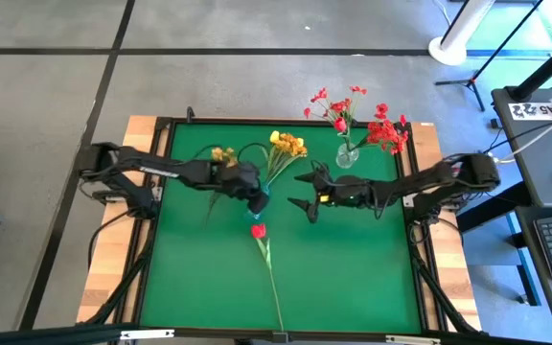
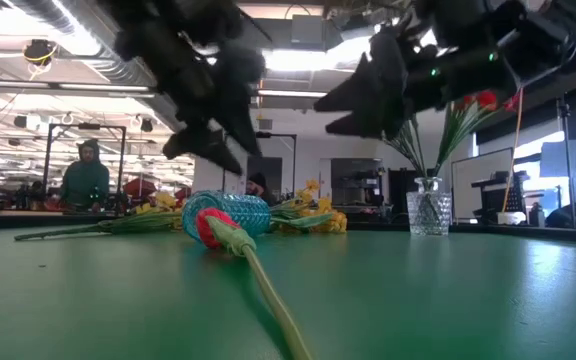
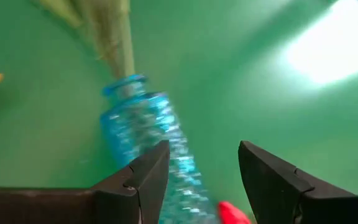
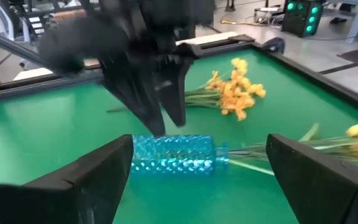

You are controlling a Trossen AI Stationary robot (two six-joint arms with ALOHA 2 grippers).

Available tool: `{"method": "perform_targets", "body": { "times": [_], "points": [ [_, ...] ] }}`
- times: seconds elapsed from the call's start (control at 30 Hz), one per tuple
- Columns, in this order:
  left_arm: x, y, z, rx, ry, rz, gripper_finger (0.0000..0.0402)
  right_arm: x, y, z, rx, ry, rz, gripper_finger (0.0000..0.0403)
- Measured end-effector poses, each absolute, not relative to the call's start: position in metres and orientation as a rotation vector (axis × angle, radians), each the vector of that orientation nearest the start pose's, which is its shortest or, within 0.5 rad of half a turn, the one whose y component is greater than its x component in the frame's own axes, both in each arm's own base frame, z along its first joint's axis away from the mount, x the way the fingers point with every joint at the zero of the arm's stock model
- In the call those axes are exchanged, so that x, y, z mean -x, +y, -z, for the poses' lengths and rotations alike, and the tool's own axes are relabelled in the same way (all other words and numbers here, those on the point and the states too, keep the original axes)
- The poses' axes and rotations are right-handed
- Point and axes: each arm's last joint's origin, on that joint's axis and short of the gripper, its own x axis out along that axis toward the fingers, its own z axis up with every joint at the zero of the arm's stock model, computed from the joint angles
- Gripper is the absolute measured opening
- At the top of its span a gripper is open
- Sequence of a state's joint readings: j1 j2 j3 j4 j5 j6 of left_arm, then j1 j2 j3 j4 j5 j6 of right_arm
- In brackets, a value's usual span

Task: Sort flowers into vase by color
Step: Put the yellow flower into the blue vase

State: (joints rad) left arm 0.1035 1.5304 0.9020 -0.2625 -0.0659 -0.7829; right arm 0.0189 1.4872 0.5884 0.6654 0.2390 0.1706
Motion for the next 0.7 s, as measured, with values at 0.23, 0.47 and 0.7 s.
{"method": "perform_targets", "body": {
  "times": [0.23,0.47,0.7],
  "points": [
    [-0.33,0.045,-0.202,0.685,0.997,-0.612,0.0186,-0.274,-0.002,-0.21,-0.115,0.237,0.253,0.0367],
    [-0.344,0.051,-0.204,0.675,1.079,-0.659,0.0186,-0.272,-0.002,-0.208,-0.109,0.275,0.255,0.0367],
    [-0.348,0.053,-0.187,0.713,1.158,-0.677,0.0186,-0.271,-0.002,-0.205,-0.104,0.308,0.257,0.0367]
  ]
}}
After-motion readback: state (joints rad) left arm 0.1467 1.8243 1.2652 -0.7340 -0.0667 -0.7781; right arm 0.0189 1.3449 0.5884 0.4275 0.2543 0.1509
